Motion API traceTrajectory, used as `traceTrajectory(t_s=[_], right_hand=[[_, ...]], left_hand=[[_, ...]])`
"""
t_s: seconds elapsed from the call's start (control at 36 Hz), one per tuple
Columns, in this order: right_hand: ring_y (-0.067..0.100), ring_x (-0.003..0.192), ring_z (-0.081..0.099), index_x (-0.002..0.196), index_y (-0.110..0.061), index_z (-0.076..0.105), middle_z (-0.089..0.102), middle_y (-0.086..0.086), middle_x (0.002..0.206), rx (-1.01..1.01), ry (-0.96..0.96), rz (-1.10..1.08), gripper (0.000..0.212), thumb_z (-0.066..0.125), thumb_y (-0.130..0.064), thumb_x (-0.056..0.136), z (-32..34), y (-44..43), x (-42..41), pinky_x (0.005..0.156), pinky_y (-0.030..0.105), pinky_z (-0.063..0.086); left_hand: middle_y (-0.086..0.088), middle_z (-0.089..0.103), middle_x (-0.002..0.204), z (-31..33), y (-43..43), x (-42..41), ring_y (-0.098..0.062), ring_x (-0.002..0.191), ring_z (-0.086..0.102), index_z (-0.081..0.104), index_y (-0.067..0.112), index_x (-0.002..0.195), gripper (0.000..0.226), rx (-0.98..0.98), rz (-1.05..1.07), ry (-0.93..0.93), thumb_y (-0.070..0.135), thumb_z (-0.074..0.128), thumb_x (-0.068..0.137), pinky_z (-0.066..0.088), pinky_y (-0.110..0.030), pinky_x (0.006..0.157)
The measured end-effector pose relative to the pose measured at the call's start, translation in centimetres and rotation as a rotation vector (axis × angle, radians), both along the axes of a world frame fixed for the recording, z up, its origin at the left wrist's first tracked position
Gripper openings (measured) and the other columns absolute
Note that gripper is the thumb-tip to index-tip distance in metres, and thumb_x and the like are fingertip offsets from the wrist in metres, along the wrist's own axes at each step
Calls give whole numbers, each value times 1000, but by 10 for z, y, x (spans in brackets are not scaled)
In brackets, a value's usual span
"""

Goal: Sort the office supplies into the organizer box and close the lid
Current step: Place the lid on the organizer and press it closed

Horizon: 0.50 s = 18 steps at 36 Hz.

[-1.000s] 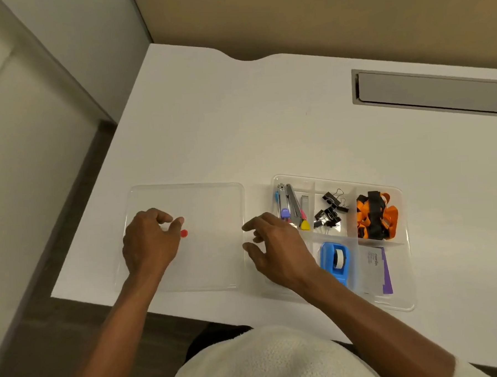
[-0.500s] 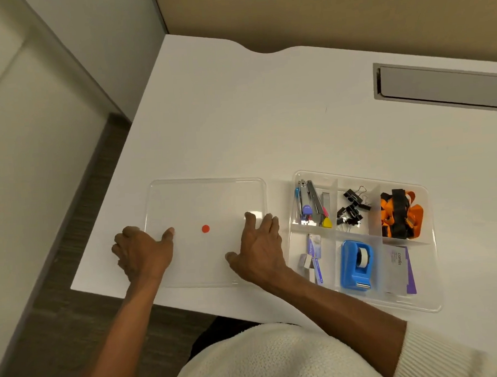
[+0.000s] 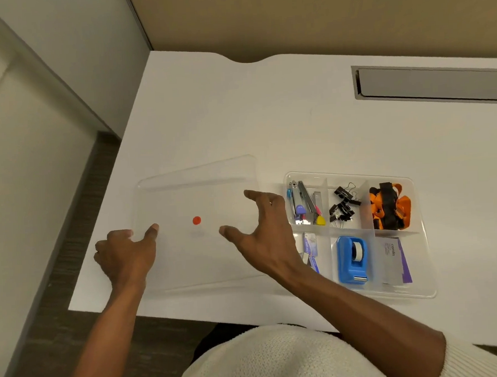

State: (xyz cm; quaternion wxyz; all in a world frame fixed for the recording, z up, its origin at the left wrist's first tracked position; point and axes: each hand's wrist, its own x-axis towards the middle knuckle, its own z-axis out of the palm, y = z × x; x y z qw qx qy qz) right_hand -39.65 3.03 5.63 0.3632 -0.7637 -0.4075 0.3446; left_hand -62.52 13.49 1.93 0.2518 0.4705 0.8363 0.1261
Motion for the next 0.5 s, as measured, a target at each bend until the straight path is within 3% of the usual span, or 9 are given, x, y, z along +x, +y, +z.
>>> traceTrajectory(t_s=[0.14,0.28,0.39,0.5], right_hand=[[22,148,30,144,-33,45,33,7,154,69,-145,-73,80,81,-52,75,12,-24,36,113,37,39],[25,139,39,143,-29,48,37,8,153,49,-250,-206,83,83,-56,73,12,-54,87,106,47,48],[23,137,43,140,-27,50,45,7,148,42,-293,-306,86,74,-71,70,7,-82,122,108,49,49],[26,136,45,140,-25,49,46,5,148,17,-290,-363,79,86,-50,75,1,-113,149,108,54,47]], left_hand=[[-12,65,132,14,-11,42,-35,117,65,67,11,127,61,38,-97,-116,53,80,84,56,-52,94],[-2,65,119,18,-29,94,-23,101,66,67,18,114,49,47,-236,-200,49,84,80,52,-39,79],[-1,64,115,16,-51,131,-19,96,67,66,18,113,48,23,-355,-254,45,87,79,58,-40,82],[-1,59,116,11,-75,160,-20,97,66,64,16,116,51,24,-483,-290,41,88,79,61,-42,88]])
